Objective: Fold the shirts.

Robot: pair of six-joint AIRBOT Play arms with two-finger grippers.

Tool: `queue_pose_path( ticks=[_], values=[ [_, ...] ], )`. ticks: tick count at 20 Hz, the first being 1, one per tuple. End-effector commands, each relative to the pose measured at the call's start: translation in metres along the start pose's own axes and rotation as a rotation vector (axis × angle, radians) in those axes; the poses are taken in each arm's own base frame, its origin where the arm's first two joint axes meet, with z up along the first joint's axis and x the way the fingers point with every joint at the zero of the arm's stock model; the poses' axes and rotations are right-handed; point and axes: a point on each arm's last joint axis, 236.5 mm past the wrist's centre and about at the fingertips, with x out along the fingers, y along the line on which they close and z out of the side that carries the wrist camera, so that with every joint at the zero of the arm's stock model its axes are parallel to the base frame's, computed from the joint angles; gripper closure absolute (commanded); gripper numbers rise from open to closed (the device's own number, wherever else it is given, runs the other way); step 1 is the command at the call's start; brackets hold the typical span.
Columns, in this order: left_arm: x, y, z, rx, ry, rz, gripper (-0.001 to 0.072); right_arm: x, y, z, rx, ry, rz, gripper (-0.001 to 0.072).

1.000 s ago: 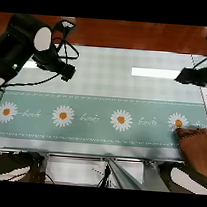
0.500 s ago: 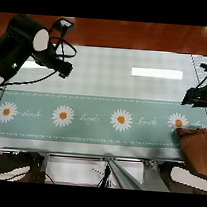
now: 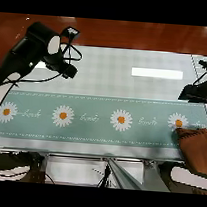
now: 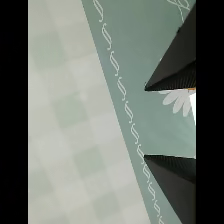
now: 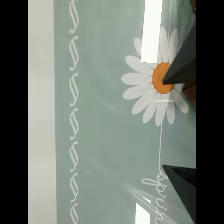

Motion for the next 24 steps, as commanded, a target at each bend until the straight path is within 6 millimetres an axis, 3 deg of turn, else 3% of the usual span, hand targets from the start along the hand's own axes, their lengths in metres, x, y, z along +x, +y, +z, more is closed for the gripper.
queue_pose_path(
  ticks=[1, 3, 4, 5, 11, 24],
  values=[
    [0.0, -0.003, 0.0, -0.011, 0.001, -0.021, 0.0232, -0.001, 0.005, 0.007, 0.002, -0.031, 0.023, 0.0157],
    [-0.002, 0.005, -0.002, -0.031, 0.001, -0.017, 0.0225, -0.001, 0.005, 0.007, 0.002, -0.031, 0.022, 0.0157],
    [0.0, 0.014, -0.003, -0.059, 0.003, -0.012, 0.0072, -0.001, 0.005, 0.007, 0.002, -0.031, 0.022, 0.0157],
    [0.003, 0.023, -0.005, -0.103, 0.011, -0.009, -0.0013, -0.001, 0.005, 0.007, 0.002, -0.031, 0.022, 0.0157],
    [0.008, 0.035, -0.014, -0.214, 0.044, -0.098, -0.0013, -0.001, 0.005, 0.007, 0.002, -0.031, 0.022, 0.0157],
    [0.024, 0.031, -0.016, -0.207, 0.081, -0.1, -0.0013, -0.001, 0.005, 0.007, 0.002, -0.031, 0.022, 0.0157]
  ],
)
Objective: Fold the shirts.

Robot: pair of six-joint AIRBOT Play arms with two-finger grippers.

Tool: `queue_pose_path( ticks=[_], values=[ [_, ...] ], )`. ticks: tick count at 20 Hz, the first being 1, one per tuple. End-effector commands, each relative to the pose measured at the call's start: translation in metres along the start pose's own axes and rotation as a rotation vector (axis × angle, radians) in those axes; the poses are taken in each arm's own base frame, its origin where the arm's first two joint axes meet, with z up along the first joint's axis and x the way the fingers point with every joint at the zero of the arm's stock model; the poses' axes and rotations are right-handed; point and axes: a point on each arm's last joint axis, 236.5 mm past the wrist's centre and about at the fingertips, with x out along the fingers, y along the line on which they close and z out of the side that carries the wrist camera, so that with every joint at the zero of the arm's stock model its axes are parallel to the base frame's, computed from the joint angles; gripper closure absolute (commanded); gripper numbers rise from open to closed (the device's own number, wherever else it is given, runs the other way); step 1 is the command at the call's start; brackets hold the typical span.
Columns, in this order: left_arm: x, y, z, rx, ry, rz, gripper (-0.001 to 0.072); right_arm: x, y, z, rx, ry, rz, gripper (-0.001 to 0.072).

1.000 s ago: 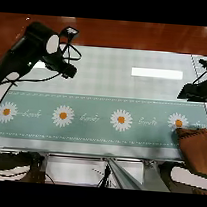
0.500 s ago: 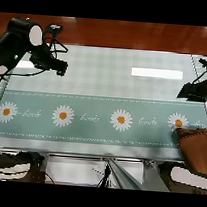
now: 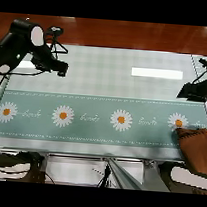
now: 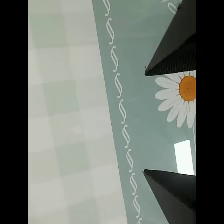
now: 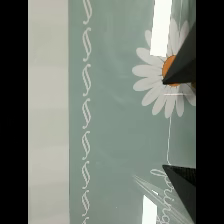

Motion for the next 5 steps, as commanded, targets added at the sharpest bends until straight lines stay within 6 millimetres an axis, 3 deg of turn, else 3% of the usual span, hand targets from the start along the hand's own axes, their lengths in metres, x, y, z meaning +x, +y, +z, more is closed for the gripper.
queue_pose_path(
  ticks=[1, 5],
  values=[
    [0.0063, -0.0004, -0.0007, 0.002, 0.015, 0.001, -0.0013, -0.0006, 0.0, 0.0002, 0.0, -0.002, 0.0, 0.0157],
    [0.0113, -0.0008, -0.0014, 0.003, 0.027, 0.001, -0.0013, -0.0005, 0.0, 0.0002, 0.0, -0.001, 0.0, 0.0157]
  ],
)
